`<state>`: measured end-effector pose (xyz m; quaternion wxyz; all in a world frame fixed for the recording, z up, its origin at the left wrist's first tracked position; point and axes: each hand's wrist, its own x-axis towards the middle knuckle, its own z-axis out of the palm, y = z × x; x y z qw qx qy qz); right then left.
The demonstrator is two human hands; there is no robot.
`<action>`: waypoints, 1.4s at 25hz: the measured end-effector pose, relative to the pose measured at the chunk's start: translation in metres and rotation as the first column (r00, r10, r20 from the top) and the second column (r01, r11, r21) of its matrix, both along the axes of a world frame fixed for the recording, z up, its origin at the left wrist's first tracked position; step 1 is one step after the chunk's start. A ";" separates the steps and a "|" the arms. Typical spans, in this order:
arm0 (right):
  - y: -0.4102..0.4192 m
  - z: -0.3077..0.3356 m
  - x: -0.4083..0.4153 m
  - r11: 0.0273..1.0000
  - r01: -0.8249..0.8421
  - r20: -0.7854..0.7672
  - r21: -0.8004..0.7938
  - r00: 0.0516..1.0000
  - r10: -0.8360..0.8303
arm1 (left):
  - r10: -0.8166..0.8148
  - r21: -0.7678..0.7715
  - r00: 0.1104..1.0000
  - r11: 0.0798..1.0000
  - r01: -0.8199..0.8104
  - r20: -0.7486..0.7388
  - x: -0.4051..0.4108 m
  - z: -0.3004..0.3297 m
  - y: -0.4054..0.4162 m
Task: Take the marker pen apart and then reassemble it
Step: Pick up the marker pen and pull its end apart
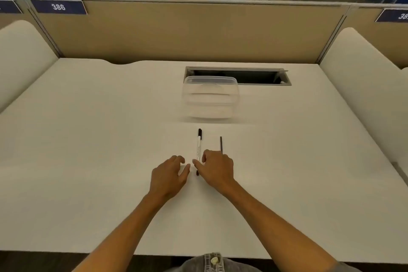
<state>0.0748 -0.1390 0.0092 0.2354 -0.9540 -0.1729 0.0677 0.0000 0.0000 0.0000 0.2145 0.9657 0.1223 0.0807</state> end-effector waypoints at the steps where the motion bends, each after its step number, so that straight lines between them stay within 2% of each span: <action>1: 0.003 0.000 -0.001 1.000 0.006 -0.011 -0.012 1.000 -0.006 | 0.008 -0.008 1.000 1.000 -0.008 -0.002 -0.002 -0.001 0.001; 9: 0.006 -0.005 -0.006 0.999 -0.018 0.005 -0.049 1.000 0.018 | -0.003 -0.011 1.000 1.000 0.003 -0.008 -0.003 -0.005 0.002; 14: -0.003 -0.004 -0.004 0.999 0.025 0.047 -0.030 0.999 -0.023 | -0.076 0.005 0.996 0.997 0.076 0.040 0.005 -0.001 -0.001; 21: -0.002 -0.009 -0.007 0.996 0.026 0.034 -0.086 0.999 -0.023 | -0.106 0.005 0.994 0.994 0.106 -0.030 0.010 -0.003 -0.006; 35: -0.005 -0.004 -0.003 0.991 0.053 -0.008 -0.121 0.998 -0.054 | -0.153 0.053 0.988 0.987 0.154 -0.013 0.016 0.002 -0.017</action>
